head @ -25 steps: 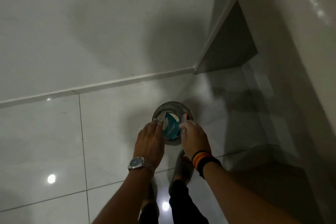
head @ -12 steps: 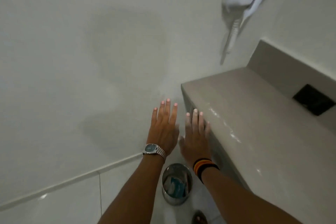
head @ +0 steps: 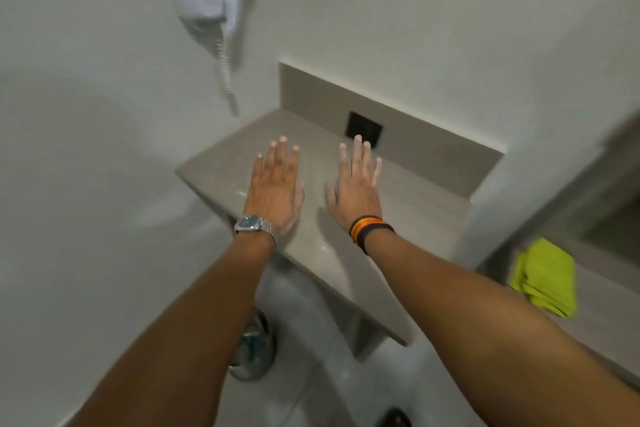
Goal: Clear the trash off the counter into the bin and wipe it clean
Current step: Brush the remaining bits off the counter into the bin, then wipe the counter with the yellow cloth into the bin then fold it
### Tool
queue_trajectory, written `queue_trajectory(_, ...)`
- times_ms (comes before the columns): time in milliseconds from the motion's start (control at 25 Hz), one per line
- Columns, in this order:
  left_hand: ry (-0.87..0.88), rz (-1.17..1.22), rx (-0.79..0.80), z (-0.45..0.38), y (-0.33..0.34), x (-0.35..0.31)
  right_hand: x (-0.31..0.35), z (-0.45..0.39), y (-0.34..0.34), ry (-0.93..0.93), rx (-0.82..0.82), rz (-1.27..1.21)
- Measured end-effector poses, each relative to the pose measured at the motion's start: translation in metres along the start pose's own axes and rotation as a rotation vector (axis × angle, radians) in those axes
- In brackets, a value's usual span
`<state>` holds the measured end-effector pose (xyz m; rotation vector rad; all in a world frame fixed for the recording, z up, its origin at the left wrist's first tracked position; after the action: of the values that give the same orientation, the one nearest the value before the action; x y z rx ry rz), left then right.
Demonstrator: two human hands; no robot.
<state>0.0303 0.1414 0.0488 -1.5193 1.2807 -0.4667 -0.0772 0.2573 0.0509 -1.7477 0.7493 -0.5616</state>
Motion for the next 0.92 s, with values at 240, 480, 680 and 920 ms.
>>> queue_trajectory(240, 0.115, 0.22, 0.181, 0.005, 0.124, -0.187, -0.227, 0.078, 0.033, 0.328, 0.056, 0.068)
queue_trajectory(480, 0.096, 0.435, 0.39, 0.028, 0.233, -0.371, -0.407, 0.156, 0.063, 0.566, 0.069, 0.027)
queue_trajectory(680, -0.391, 0.65, 0.652, 0.033, 0.309, -0.435, -0.519, 0.195, 0.095, 0.929, 0.251, -0.246)
queue_trajectory(920, -0.666, 0.742, 0.731, 0.044, 0.349, -0.457, -0.536, 0.196, 0.131, 1.165, 0.424, -0.607)
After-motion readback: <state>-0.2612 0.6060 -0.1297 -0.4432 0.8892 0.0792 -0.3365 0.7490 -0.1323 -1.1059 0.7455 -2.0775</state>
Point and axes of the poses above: each hand's wrist, its own z-axis away from the middle knuckle, its own y-axis out of the palm, x = y × z, the point moved 5 cm from there along -z, towards the middle knuckle, and after that the axes turned 12 degrees about z, right-handed, at the moved point
